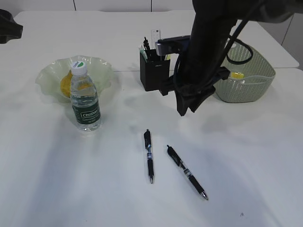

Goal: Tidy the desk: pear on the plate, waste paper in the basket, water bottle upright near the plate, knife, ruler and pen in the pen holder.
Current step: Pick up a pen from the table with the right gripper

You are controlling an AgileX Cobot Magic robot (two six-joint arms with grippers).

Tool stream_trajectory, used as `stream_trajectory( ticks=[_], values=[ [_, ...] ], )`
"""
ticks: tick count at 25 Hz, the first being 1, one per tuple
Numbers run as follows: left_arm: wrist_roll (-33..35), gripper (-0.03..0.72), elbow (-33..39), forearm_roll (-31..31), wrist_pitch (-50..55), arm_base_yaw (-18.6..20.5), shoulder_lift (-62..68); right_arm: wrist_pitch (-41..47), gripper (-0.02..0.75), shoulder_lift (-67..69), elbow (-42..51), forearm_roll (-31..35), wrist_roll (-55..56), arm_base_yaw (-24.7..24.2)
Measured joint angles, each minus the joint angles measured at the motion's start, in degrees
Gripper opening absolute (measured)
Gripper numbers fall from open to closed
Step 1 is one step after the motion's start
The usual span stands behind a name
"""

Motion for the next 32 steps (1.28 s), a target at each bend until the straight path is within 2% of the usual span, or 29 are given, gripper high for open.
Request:
stream_trajectory(
  ticks=[7,14,27,32],
  values=[
    [0.0,0.363,0.0,0.0,0.0,0.0,0.0,-0.49,0.23,0.0,4.98,1.7,-1.23,0.34],
    [0.0,0.363,0.0,0.0,0.0,0.0,0.0,-0.76,0.23,-0.02,5.08,2.3,-1.62,4.69],
    [0.0,0.363,0.0,0.0,0.1,0.0,0.0,-1.08,0.233,1.86,6.89,1.05,-1.62,4.92],
    [0.0,0.363,0.0,-0.01,0.2,0.0,0.0,-1.17,0.258,2.21,7.83,0.83,-1.72,4.92]
  ],
)
